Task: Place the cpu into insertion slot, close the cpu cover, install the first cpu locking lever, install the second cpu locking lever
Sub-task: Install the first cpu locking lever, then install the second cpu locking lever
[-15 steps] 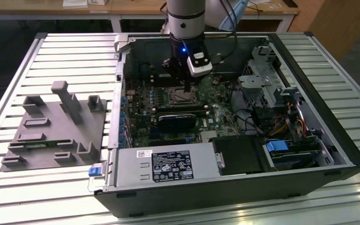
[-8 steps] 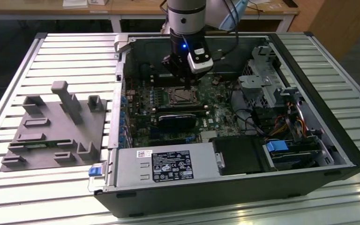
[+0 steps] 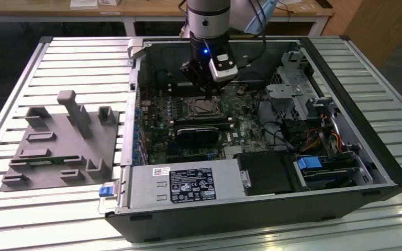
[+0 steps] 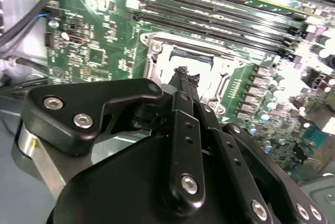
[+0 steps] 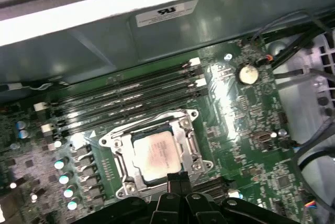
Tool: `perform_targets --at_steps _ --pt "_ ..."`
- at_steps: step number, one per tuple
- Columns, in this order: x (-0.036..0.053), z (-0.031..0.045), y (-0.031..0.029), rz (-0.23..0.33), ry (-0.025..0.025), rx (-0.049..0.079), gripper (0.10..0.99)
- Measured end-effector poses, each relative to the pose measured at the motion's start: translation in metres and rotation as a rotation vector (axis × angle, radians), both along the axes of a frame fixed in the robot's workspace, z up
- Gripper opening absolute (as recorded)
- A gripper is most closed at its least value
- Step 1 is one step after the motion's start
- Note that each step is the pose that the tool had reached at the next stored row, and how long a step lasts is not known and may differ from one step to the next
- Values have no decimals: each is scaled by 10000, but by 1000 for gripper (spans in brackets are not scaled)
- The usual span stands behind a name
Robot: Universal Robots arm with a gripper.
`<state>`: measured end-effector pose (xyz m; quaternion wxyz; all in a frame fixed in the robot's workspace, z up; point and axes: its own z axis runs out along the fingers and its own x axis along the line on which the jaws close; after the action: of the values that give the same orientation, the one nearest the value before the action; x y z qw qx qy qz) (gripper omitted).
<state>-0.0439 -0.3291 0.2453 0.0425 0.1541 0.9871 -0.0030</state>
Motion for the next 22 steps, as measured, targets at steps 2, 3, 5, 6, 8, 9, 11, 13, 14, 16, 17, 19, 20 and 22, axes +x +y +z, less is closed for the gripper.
perform_targets --at_steps 2,3,5,6,8,9,11,13,14,16,17,19,20,22 --pt "-1 -2 0 6 129 -2 102" --pt "-1 -2 0 6 129 -2 102" --pt "-1 -2 0 6 130 -1 102" --pt "-1 -3 0 29 129 2 102" --pt "-1 -3 0 240 128 3 102" --pt "-1 -3 0 365 128 1 102" --pt "-1 -3 0 581 128 -1 102" --pt "-1 -3 0 588 128 0 102" --pt "-1 1 0 589 129 -1 102" --pt "-1 24 0 588 129 -1 102" --pt "-1 31 0 589 129 0 102" --pt "-1 31 0 589 127 3 102" --pt "-1 33 0 589 128 1 102" --pt "-1 35 0 588 128 1 102"
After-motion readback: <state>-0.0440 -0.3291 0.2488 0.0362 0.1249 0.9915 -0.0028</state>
